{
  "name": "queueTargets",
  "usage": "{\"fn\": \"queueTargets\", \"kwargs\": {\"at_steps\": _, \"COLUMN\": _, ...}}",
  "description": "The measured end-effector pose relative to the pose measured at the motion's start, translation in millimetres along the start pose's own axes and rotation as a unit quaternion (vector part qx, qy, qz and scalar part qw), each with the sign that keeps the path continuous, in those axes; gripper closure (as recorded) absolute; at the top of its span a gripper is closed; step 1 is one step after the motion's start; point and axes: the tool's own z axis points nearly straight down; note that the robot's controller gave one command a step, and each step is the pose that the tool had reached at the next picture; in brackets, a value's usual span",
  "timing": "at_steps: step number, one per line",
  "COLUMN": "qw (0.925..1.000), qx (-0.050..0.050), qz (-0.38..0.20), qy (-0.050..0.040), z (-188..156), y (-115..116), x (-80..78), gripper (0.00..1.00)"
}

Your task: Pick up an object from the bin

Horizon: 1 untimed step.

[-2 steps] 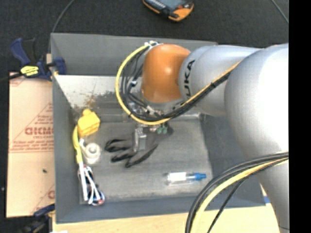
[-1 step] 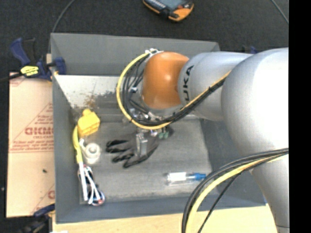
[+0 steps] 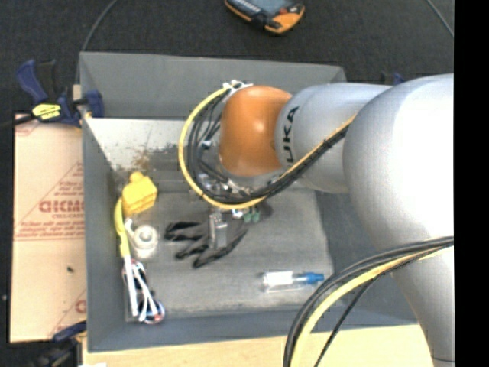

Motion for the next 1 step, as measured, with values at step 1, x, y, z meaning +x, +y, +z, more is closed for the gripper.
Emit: {"fn": "queueTargets", "kwargs": {"at_steps": 1, "qw": 1.0000, "qx": 0.000, "qz": -0.003, "qy": 0.0017, "z": -83.3, "y": 9.4, "x": -16.5, "gripper": 0.00}}
